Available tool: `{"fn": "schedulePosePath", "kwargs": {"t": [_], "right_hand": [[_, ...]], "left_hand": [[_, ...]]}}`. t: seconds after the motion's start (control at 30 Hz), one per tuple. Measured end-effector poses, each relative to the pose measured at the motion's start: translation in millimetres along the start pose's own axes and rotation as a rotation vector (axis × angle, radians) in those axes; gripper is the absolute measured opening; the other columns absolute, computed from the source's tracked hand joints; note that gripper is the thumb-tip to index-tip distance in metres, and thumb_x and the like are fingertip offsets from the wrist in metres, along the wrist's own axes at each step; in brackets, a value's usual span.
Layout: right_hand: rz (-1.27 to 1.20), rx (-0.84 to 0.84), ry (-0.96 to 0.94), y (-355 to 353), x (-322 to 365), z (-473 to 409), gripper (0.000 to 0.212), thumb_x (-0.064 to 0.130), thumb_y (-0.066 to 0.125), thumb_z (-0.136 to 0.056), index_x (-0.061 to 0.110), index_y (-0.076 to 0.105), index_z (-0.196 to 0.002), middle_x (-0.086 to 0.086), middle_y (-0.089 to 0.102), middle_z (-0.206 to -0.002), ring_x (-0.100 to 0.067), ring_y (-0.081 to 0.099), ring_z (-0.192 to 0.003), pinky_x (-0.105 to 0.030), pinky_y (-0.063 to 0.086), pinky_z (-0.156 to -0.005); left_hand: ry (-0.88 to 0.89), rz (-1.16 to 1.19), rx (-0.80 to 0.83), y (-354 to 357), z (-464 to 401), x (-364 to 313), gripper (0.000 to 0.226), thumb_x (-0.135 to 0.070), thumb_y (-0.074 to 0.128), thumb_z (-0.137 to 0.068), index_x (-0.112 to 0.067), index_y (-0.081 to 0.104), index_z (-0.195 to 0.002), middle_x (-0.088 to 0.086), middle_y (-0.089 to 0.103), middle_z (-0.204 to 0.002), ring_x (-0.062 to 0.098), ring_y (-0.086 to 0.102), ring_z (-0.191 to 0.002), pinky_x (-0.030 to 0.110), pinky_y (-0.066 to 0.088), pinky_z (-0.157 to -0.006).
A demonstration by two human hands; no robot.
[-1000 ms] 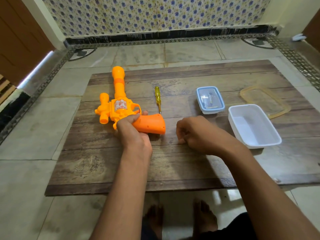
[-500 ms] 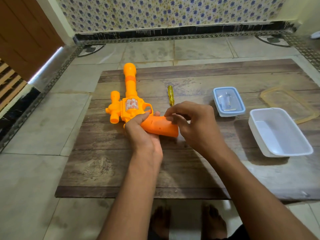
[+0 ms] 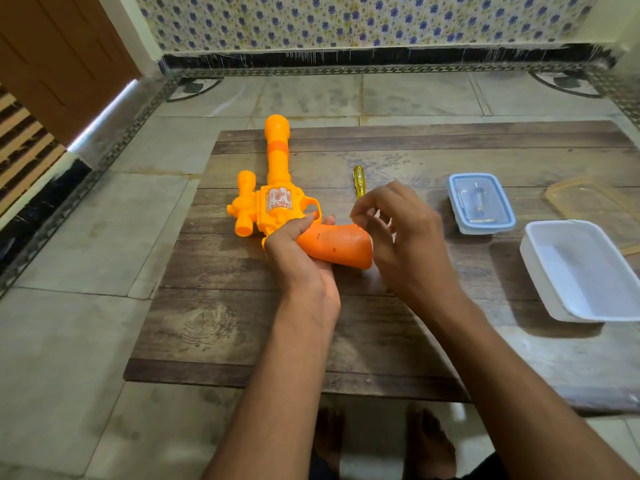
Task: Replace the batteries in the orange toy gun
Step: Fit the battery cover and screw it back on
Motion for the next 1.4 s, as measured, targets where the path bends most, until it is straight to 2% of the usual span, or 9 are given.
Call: {"fn": "schedulePosePath", "kwargs": {"t": [0.23, 0.4, 0.53, 0.7, 0.83, 0.93, 1.1, 1.27, 1.4], "right_hand": [[0.017, -0.04, -0.014, -3, -4, 3, 0.011, -0.001, 0.07, -0.085, 0.01, 0.072, -0.086, -0.001, 0.067, -0.083, -0.016, 0.052, -0.076, -0.028, 0.038, -0.069], [-0.003, -0.072, -0.028, -9, -2, 3, 0.011, -0.001, 0.069, -0.087, 0.01, 0.071, -0.087, -0.001, 0.068, -0.084, -0.018, 0.055, -0.077, -0.028, 0.041, -0.068], [0.016, -0.013, -0.036, -5, -3, 3, 0.012, -0.001, 0.069, -0.086, 0.012, 0.07, -0.086, 0.0, 0.065, -0.087, -0.023, 0.055, -0.08, -0.027, 0.036, -0.07], [0.019, 0.008, -0.029, 1, -4, 5, 0.016, -0.001, 0.074, -0.084, 0.015, 0.073, -0.083, 0.006, 0.057, -0.086, -0.022, 0.05, -0.083, -0.014, 0.032, -0.073], [0.001, 0.056, -0.013, 6, -5, 7, 0.019, -0.003, 0.077, -0.079, 0.015, 0.076, -0.083, 0.009, 0.053, -0.086, -0.017, 0.048, -0.083, -0.007, 0.034, -0.076], [-0.064, 0.082, 0.055, 6, -8, 7, 0.017, -0.001, 0.077, -0.079, 0.015, 0.076, -0.083, 0.009, 0.054, -0.086, -0.012, 0.051, -0.084, -0.009, 0.036, -0.073], [-0.219, 0.109, 0.217, 3, -11, 6, 0.014, -0.001, 0.075, -0.082, 0.013, 0.076, -0.082, 0.001, 0.064, -0.089, -0.008, 0.058, -0.087, -0.015, 0.044, -0.075], [-0.351, 0.074, 0.379, 1, -15, 6, 0.015, 0.002, 0.079, -0.082, 0.017, 0.078, -0.081, 0.002, 0.067, -0.095, -0.008, 0.062, -0.095, -0.034, 0.052, -0.078], [-0.439, 0.057, 0.464, 1, -15, 8, 0.022, 0.005, 0.083, -0.081, 0.026, 0.078, -0.079, -0.005, 0.065, -0.111, -0.005, 0.061, -0.107, -0.03, 0.052, -0.084]], "left_hand": [[0.016, 0.006, -0.027, -1, -1, 3, 0.051, 0.0, 0.056, -0.084, 0.005, 0.057, -0.135, 0.018, 0.061, -0.109, 0.032, 0.064, -0.082, 0.043, 0.055, -0.088], [0.026, -0.014, -0.047, 1, 2, 1, 0.036, 0.002, 0.051, -0.089, -0.004, 0.061, -0.124, 0.016, 0.062, -0.106, 0.025, 0.067, -0.071, 0.036, 0.058, -0.076], [0.023, -0.027, -0.017, 3, 3, 4, 0.032, 0.002, 0.05, -0.09, -0.005, 0.059, -0.119, 0.015, 0.06, -0.102, 0.026, 0.065, -0.074, 0.033, 0.059, -0.07], [0.013, -0.016, 0.022, 1, 0, 8, 0.03, 0.0, 0.051, -0.087, -0.005, 0.059, -0.116, 0.017, 0.057, -0.105, 0.033, 0.06, -0.09, 0.049, 0.053, -0.09], [0.0, -0.016, 0.01, -1, -4, 8, 0.04, 0.001, 0.049, -0.091, 0.0, 0.057, -0.13, 0.022, 0.061, -0.117, 0.033, 0.064, -0.093, 0.043, 0.057, -0.073], [0.025, -0.009, -0.002, 0, -2, 7, 0.047, 0.006, 0.051, -0.093, -0.001, 0.051, -0.139, 0.022, 0.064, -0.125, 0.029, 0.072, -0.085, 0.043, 0.06, -0.063], [0.037, -0.009, 0.062, 7, 4, 4, 0.047, 0.013, 0.051, -0.093, 0.003, 0.051, -0.139, 0.019, 0.064, -0.119, 0.032, 0.073, -0.09, 0.052, 0.061, -0.079], [0.021, -0.014, 0.085, 11, 10, 3, 0.046, 0.013, 0.052, -0.094, 0.002, 0.052, -0.139, 0.02, 0.064, -0.127, 0.035, 0.072, -0.1, 0.045, 0.061, -0.063], [0.027, -0.028, 0.063, 14, 14, 5, 0.046, 0.013, 0.052, -0.095, 0.003, 0.049, -0.139, 0.023, 0.062, -0.132, 0.037, 0.072, -0.101, 0.038, 0.06, -0.056]]}}
Point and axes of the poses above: each hand's wrist, its own z-axis away from the middle knuckle, its own y-axis out of the palm, x = y × z, the point moved 5 cm from there along -z, towards the middle knuckle
